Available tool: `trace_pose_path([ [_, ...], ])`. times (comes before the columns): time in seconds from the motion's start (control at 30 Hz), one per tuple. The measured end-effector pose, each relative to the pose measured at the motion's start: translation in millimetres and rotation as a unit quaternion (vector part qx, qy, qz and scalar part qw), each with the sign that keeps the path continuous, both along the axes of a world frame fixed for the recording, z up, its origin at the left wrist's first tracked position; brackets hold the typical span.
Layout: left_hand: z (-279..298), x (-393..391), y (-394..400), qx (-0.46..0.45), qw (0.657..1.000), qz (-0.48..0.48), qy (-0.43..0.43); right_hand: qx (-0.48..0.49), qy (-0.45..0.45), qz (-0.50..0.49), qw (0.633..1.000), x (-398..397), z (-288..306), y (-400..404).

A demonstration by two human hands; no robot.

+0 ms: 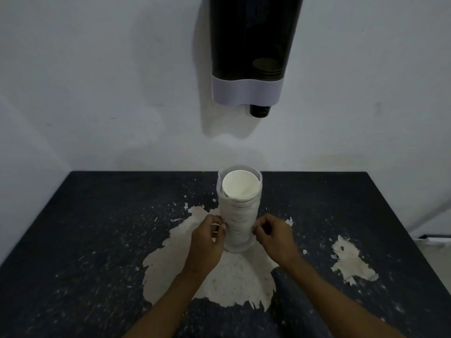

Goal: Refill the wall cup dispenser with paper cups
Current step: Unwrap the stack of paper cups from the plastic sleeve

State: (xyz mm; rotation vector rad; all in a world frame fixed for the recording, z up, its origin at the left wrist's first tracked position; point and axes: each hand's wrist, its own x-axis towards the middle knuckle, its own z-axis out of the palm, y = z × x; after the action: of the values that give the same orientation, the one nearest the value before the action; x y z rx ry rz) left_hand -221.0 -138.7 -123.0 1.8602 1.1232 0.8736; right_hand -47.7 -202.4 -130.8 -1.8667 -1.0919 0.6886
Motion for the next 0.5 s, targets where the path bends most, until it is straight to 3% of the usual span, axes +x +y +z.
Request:
trace_pose_path([
  [0.33,-4,1,4,0.014,0.999,-0.009,0.052,0.005,-0.042,0.056,0.998,2,-8,3],
  [0.5,-19,1,5,-0.05,0.994,0.009,0.099,-0.001,-0.038,0.06,0.998,-1,-21,2],
])
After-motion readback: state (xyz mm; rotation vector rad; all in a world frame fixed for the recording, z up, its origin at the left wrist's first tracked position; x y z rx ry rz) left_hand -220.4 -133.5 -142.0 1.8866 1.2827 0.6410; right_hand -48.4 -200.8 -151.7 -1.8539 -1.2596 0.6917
